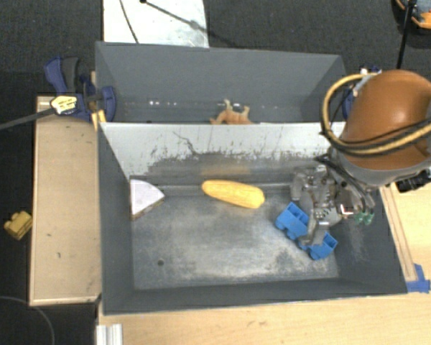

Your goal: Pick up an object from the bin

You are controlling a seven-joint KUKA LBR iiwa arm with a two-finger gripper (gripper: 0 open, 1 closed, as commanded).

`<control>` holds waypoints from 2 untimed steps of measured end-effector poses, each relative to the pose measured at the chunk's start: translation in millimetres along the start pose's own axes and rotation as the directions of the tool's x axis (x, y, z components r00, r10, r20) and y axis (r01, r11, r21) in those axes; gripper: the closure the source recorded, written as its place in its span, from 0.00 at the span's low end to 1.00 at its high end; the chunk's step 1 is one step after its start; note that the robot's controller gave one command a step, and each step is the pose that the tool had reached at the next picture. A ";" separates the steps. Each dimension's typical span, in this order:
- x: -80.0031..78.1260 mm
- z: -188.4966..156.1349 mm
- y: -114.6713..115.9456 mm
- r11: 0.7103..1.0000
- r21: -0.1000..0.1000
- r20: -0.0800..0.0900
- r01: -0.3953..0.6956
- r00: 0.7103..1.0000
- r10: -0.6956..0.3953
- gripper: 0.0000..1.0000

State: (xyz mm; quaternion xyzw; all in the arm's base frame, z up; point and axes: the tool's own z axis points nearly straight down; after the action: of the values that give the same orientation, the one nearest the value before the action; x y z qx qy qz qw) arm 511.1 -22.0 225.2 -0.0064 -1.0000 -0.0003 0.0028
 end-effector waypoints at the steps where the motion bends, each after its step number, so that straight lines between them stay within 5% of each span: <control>1: -1.5 -4.5 0.0 1.000 0.001 0.009 0.001 1.000 -0.001 0.00; 2: -8.3 21.1 -6.9 0.997 -0.001 0.018 -0.078 0.997 0.078 0.00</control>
Offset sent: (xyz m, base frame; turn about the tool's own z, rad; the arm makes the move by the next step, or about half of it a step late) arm 0.0135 -0.0200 -0.0773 0.2329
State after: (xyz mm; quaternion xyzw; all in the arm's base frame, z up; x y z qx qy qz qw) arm 519.1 -28.9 204.1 -0.0455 -0.9989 -0.0004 -0.0060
